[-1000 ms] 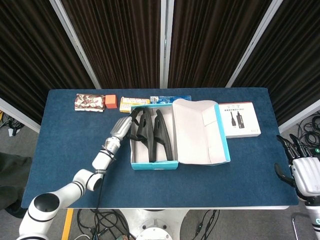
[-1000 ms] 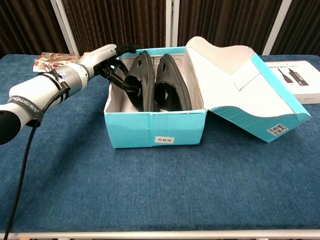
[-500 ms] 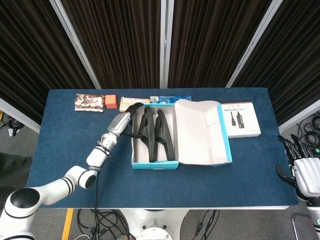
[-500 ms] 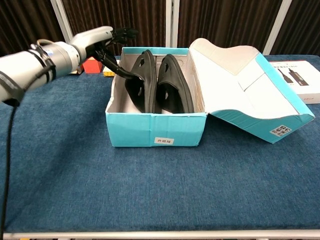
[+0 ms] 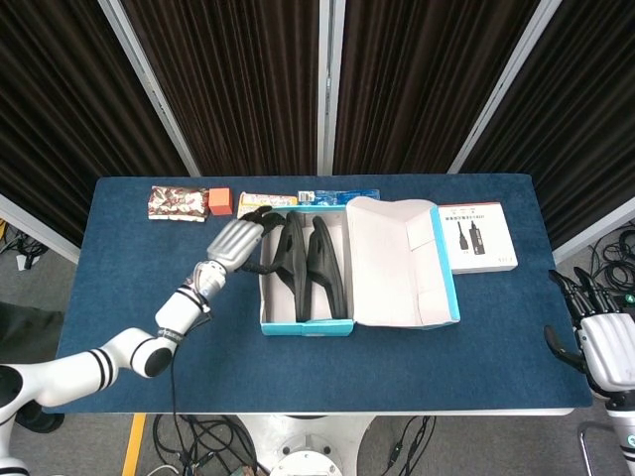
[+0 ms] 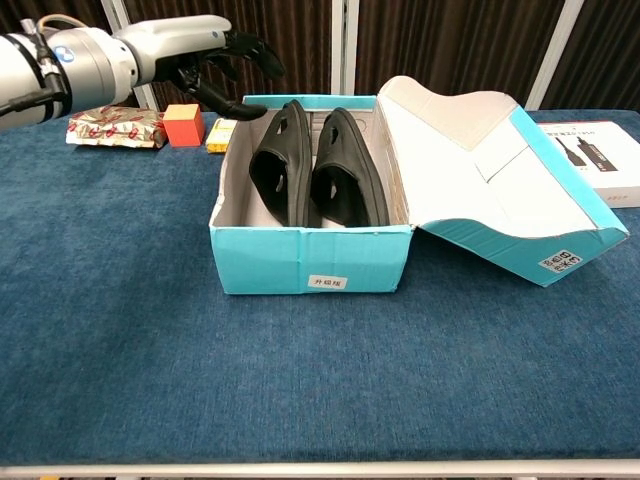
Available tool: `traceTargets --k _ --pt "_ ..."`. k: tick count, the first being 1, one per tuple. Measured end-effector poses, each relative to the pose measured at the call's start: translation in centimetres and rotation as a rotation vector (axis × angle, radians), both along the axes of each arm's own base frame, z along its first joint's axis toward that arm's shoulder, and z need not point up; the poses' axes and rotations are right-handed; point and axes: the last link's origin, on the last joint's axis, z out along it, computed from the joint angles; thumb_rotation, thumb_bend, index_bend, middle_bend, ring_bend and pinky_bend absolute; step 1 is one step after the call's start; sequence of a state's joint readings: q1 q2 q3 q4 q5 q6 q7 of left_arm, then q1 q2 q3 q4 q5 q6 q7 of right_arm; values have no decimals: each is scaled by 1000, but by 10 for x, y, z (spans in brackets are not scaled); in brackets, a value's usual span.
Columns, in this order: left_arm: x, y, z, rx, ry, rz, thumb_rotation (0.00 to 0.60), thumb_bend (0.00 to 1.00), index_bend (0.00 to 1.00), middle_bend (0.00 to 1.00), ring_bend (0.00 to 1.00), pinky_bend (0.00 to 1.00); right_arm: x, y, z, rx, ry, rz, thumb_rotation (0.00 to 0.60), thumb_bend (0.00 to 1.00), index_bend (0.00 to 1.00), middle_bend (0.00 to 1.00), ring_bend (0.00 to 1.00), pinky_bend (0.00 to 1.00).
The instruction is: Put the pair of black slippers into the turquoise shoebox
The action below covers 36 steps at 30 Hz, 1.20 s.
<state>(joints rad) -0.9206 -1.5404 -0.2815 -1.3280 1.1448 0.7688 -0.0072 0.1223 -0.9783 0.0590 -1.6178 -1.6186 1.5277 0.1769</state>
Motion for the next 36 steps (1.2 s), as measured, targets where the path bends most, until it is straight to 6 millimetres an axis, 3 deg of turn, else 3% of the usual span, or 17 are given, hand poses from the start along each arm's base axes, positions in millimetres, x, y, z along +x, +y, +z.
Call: traceTargets --k 13,22,28,36 --pt "17 -8 -31 -54 158 -38 372 379 249 229 103 170 -4 1 0 -2 -7 -9 600 334 0 167 20 165" --pt "13 -11 -48 -62 235 -38 371 378 249 229 102 170 -5 1 0 -2 -6 -15 600 334 0 166 20 166" --pt "13 -11 -40 -42 186 -9 369 371 249 229 102 173 -7 3 2 -9 -8 -18 600 334 0 167 20 166" --pt "11 -9 -11 -50 -15 70 365 360 248 229 102 179 -6 3 1 -5 -11 -10 600 334 0 166 19 166"
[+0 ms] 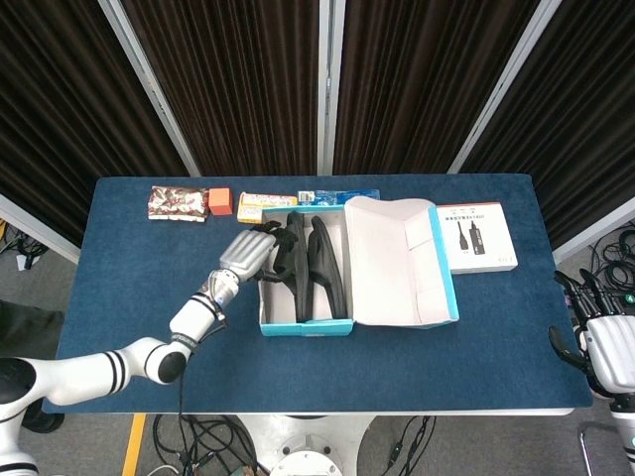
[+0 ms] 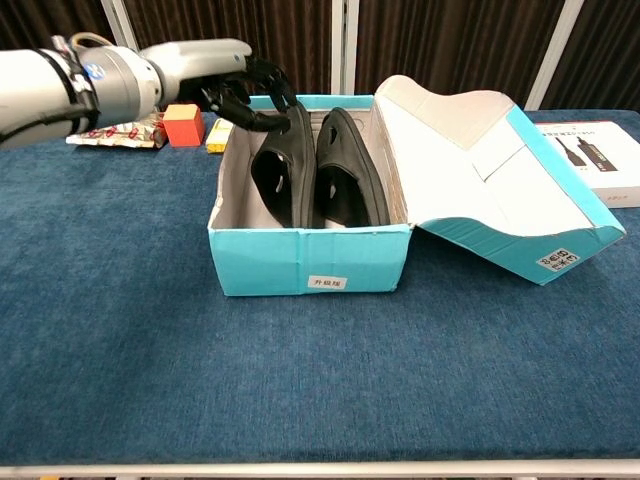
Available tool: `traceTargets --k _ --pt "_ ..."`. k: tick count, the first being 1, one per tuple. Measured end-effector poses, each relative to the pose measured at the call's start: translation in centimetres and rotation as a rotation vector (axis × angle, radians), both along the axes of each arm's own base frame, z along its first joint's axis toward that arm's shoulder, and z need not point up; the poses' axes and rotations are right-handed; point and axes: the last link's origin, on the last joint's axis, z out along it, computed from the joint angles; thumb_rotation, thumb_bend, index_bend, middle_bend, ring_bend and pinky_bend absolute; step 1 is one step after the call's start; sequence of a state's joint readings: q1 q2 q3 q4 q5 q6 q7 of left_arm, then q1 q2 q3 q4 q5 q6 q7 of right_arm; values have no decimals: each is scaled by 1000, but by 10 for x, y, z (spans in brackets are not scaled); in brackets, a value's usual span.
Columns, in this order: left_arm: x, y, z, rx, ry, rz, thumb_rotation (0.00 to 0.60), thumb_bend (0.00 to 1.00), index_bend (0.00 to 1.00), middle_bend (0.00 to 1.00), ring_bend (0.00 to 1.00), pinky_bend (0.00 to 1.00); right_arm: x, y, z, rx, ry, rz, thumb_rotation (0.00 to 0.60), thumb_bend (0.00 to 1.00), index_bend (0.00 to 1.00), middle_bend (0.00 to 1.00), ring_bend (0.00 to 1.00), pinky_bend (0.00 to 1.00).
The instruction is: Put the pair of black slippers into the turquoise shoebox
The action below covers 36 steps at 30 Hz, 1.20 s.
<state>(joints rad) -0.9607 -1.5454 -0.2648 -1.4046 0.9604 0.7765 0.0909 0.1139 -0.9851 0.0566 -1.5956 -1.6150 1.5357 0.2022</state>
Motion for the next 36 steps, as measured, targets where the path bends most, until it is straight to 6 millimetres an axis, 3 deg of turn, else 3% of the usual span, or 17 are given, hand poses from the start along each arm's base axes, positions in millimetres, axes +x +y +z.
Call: traceTargets --k 9,16,22,26,32,36 --pt "-16 1 32 32 -155 49 403 319 248 229 102 185 -1 3 3 -7 2 -4 600 334 0 167 20 166" --pt "-70 -8 77 278 -44 64 487 267 248 229 102 175 -10 4 6 3 -2 -29 600 342 0 165 20 166" --pt "-145 -54 114 454 112 145 593 253 248 229 103 166 -19 1 2 26 -18 -44 600 351 0 161 20 151" --pt "-182 -95 131 513 187 179 600 243 248 229 102 163 -22 0 -6 46 -22 -59 600 351 0 157 19 150" --pt "-209 -147 146 567 268 215 600 222 248 229 102 158 -25 2 -21 82 -44 -67 600 351 0 157 19 146" --pt "-214 -177 147 574 294 239 600 217 248 229 102 156 -27 5 -27 96 -75 -75 600 350 0 157 19 143"
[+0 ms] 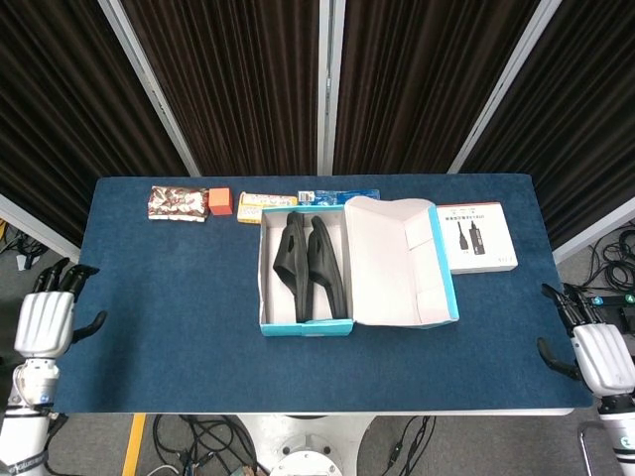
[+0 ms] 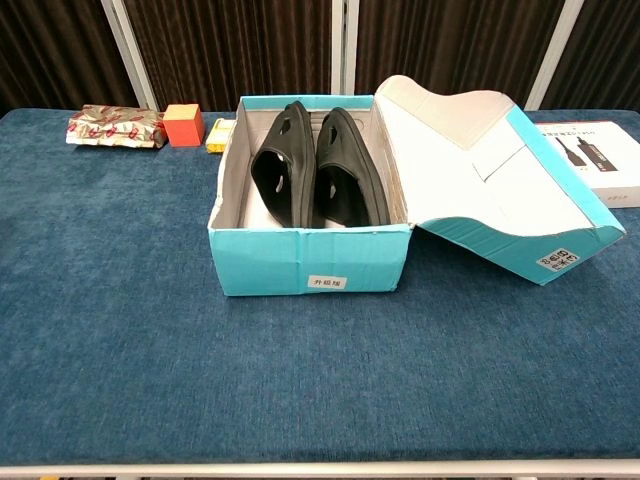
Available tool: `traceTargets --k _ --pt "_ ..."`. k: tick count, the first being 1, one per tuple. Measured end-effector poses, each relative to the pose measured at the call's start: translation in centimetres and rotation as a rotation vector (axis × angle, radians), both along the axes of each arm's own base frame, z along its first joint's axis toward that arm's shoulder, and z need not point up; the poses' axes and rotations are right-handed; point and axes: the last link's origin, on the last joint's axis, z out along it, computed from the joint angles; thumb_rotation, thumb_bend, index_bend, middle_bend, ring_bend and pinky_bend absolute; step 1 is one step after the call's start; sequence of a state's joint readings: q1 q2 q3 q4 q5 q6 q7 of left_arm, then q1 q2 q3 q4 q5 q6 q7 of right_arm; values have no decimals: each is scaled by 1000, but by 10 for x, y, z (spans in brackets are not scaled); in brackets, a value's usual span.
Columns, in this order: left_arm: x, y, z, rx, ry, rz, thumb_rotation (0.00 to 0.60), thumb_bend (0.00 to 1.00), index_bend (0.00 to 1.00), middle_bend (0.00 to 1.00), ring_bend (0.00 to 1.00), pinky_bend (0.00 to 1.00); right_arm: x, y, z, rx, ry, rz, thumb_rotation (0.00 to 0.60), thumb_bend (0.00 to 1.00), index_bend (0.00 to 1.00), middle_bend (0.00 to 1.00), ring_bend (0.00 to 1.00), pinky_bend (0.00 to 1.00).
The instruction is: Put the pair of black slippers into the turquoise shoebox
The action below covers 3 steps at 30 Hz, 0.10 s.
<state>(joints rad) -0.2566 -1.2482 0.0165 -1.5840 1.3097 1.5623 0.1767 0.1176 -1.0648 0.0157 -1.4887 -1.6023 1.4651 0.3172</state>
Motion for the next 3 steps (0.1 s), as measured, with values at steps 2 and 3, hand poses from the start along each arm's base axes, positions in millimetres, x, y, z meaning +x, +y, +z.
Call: traceTargets --k 2,3 --pt "-1 -13 -1 -1 13 13 600 209 247 229 103 154 -1 1 -2 8 -15 -6 600 351 0 157 19 141" --pt "-1 -17 -2 -3 18 19 600 207 248 229 103 151 -1 2 -4 13 -20 -7 600 350 0 157 19 140"
